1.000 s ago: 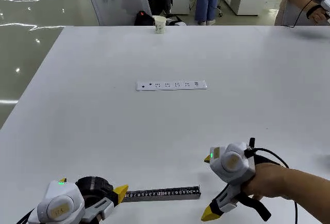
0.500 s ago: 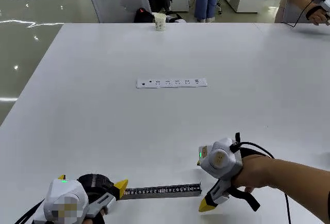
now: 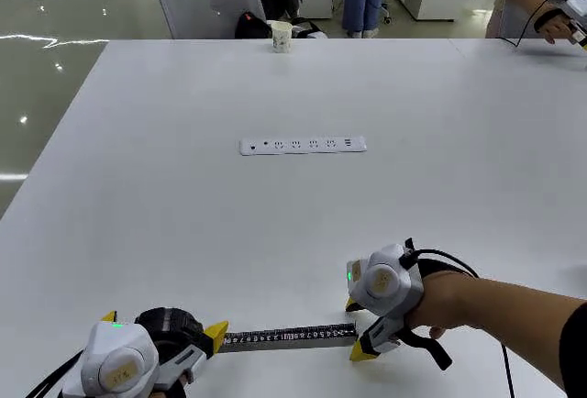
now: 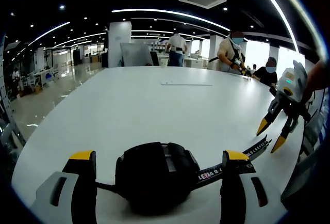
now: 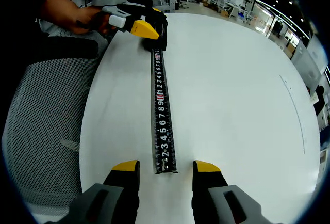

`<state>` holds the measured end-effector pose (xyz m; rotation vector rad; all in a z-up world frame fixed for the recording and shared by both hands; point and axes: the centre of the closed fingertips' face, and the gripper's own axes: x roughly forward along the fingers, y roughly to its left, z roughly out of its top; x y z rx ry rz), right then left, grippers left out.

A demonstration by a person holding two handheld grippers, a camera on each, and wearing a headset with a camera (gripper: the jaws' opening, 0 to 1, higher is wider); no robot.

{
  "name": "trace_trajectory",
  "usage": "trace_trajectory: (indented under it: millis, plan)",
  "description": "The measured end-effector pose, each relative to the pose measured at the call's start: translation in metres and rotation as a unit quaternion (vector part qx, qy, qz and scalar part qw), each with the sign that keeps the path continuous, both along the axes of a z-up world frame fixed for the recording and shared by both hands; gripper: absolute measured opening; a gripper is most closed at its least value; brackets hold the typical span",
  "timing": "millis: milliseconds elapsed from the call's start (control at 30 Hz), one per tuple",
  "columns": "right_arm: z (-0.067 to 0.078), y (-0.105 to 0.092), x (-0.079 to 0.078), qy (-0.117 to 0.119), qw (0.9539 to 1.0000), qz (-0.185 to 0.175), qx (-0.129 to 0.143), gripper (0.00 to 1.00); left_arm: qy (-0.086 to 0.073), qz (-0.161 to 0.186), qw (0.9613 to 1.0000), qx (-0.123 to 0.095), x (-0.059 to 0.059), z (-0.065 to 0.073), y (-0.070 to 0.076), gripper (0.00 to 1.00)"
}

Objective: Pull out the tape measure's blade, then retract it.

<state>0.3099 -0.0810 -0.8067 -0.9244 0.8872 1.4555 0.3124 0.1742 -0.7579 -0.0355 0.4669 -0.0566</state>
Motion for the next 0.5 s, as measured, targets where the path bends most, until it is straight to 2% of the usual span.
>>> trace_trajectory:
  millis: [133, 267, 400, 500]
  plan:
    - [0.0003, -0.0004, -0.0013, 0.005, 1.0000, -0.003, -0.001, 0.30, -0.002, 0.001, 1.0000, 0.000, 0.0001, 0.0007, 0.0005, 0.99]
    - [-0.0008, -0.0032, 0.0000, 0.002, 1.0000, -0.004, -0.005, 0.26, -0.011, 0.003, 0.9999, 0.001, 0.0012, 0.0061, 0.0016, 0.99]
    - [-0.0013, -0.0047, -0.0005, 0.000, 1.0000, -0.004, -0.008, 0.23, -0.014, 0.007, 0.9999, -0.002, 0.0012, 0.0078, 0.0026, 0.99]
    - [-0.0016, -0.0034, -0.0001, 0.000, 0.9999, -0.007, -0.008, 0.13, -0.015, 0.008, 0.9998, -0.003, 0.0018, 0.0074, 0.0037, 0.99]
